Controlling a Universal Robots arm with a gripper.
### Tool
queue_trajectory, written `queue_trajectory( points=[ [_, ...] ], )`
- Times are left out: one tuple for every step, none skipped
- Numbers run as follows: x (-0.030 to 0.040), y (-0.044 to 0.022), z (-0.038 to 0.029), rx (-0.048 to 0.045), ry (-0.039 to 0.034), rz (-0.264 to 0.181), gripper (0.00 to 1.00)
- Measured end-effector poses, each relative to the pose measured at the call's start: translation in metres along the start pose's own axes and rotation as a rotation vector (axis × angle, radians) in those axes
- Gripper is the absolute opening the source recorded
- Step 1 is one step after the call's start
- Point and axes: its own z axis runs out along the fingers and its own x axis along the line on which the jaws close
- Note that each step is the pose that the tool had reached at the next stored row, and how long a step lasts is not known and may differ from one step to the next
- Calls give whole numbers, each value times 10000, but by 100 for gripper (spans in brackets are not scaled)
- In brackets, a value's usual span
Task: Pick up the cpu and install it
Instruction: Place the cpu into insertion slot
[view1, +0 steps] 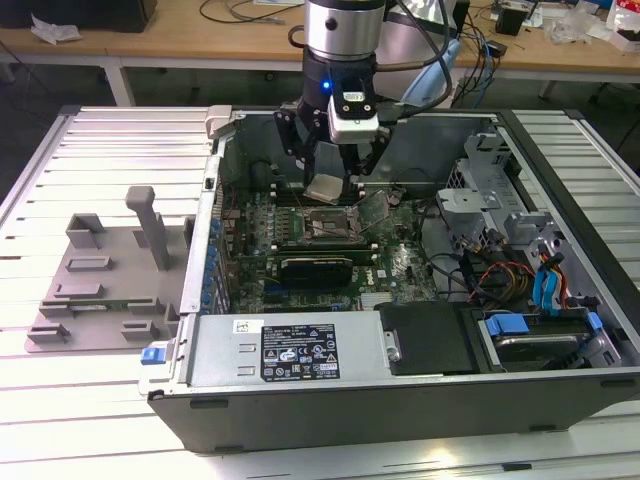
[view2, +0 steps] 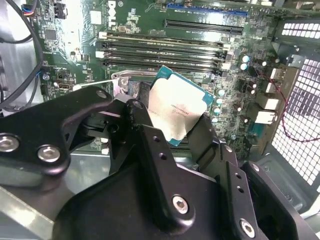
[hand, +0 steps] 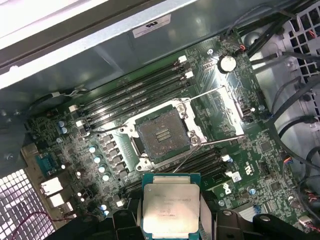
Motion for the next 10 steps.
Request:
queue_trajectory(
  points=[
    [0,0,0,2,6,77,55],
    [0,0,0,3,11,155,55],
    [0,0,0,5,16,225,55],
    [0,0,0,7,23,318,55],
    [0,0,0,8,28,394,55],
    [0,0,0,11,38,524,55],
    [0,0,1,12,44,609,55],
    [0,0,1,14,49,680,55],
    [0,0,1,17,57,787,55],
    [0,0,1,17,62,858,55]
  ],
)
